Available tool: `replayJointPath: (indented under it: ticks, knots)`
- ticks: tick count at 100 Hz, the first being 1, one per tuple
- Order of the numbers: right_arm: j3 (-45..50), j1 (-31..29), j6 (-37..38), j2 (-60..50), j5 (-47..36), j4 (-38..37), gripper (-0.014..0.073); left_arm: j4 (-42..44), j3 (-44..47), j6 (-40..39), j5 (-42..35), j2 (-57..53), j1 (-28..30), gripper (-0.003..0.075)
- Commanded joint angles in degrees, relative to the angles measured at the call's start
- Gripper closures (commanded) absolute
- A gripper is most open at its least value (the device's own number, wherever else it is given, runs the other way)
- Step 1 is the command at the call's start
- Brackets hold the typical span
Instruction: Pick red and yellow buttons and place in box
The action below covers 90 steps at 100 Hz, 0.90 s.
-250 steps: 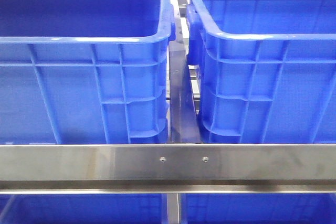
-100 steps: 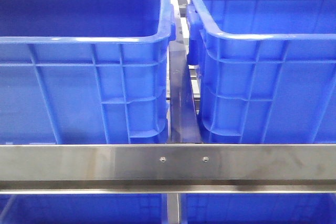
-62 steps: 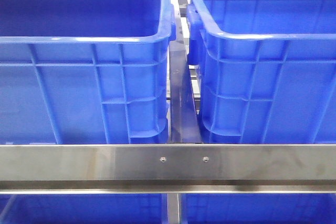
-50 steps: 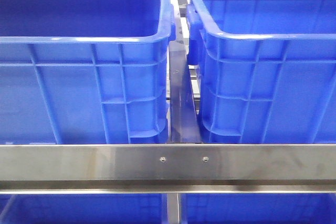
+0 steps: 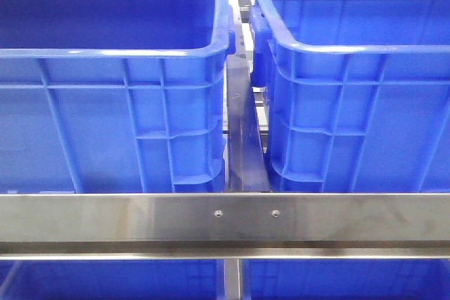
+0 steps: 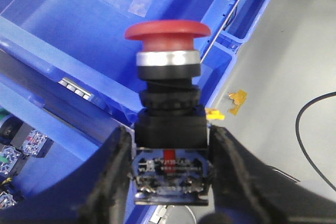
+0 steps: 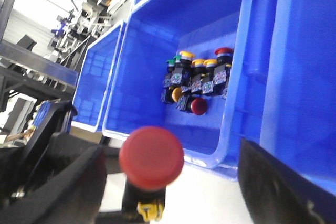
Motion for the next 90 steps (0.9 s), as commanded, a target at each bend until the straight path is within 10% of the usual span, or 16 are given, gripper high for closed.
replayJointPath:
  ticks: [1,72,90]
  knots:
    - [-3.4,0.1,-1.8,1.7,2.5,4.4,0.0044,-0.4,-1.9,0.0,-3.2,-2.3,-0.4,0.0739]
    - [-6.8,7.6,-4.7,9.6,6.3,6.2,0.0046,-0.4,-1.9,0.0,-3.2,-2.3,-0.4,0.0739]
    - [-6.9,8.1,-4.8,9.6,5.6,6.4,0.0191,-0.4,-1.9,0.0,-3.2,-2.3,-0.4,0.0739]
